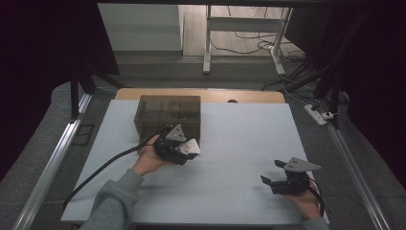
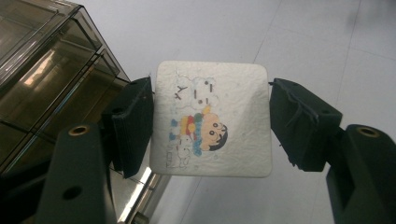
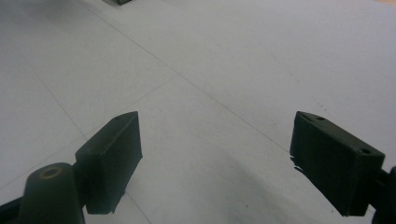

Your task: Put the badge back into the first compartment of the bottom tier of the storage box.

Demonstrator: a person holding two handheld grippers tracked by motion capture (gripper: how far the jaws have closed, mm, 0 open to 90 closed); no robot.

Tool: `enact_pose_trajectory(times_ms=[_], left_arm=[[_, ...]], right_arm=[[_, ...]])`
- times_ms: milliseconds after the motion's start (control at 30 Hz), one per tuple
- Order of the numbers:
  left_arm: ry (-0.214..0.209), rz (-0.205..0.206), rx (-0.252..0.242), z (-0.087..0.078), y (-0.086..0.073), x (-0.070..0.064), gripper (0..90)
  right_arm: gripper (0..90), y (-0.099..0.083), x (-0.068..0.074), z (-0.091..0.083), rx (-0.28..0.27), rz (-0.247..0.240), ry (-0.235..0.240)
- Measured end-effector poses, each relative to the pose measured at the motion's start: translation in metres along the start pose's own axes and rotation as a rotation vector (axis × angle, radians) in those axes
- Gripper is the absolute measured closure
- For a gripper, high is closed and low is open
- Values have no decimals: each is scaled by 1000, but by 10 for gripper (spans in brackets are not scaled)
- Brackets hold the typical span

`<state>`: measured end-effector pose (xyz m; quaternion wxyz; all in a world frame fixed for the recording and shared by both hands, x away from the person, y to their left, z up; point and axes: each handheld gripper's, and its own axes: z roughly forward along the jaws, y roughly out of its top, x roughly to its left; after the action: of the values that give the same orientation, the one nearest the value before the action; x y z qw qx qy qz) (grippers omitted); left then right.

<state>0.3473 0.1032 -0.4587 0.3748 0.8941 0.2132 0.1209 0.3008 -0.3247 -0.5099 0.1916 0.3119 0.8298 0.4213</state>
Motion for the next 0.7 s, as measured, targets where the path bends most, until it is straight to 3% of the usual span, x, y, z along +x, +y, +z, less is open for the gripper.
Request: enact_pose_trajectory(times_ms=[700], left_arm=[[21,-18,14,-1,-6,7,322]], right_arm=[[174,0,1,1,17,-5,-13]])
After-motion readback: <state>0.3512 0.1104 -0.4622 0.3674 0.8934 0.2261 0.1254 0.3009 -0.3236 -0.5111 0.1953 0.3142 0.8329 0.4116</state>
